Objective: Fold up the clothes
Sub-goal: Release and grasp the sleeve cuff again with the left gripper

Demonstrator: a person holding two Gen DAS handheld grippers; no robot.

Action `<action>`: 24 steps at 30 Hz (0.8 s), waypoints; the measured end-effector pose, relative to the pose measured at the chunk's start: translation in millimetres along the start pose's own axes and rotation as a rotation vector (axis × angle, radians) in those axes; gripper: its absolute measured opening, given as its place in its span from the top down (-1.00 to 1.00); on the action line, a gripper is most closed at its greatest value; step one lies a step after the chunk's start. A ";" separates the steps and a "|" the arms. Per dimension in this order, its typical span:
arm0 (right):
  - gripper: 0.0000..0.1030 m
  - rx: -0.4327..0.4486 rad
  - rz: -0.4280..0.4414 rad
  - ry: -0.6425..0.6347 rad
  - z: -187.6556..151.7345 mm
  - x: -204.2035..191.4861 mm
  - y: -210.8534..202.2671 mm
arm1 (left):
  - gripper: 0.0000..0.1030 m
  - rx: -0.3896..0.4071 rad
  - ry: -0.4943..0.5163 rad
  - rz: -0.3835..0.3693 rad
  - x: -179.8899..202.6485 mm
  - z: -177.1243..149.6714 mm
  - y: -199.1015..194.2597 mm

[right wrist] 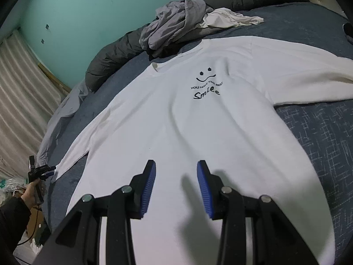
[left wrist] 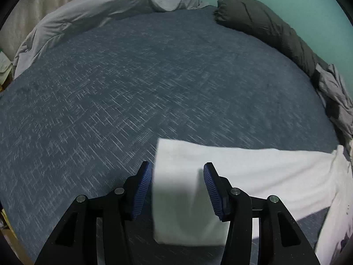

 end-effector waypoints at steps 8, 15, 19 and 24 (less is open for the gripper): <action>0.25 0.001 -0.017 -0.010 -1.7 -2.1 2.7 | 0.59 0.005 0.059 -0.040 4.5 4.8 13.1; 0.25 -0.001 -0.019 -0.017 -2.3 -3.5 2.9 | 0.89 0.065 0.104 -0.019 14.7 18.5 -7.2; 0.25 0.000 -0.022 -0.021 -2.7 -4.1 3.3 | 0.89 0.094 0.105 -0.019 12.9 39.1 -25.3; 0.25 -0.005 -0.029 -0.033 -2.5 -6.3 6.9 | 0.90 0.129 0.074 -0.023 22.4 70.5 -33.2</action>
Point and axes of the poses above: each gripper's, at about its wrist camera, not at the fingertips, and y roughly the way its jaws point, x to its right, z to its top, the point moved 4 cm from there along y, roughly the way its jaws point, and after that the axes turned 6 degrees about -x, right-handed, at the moved point
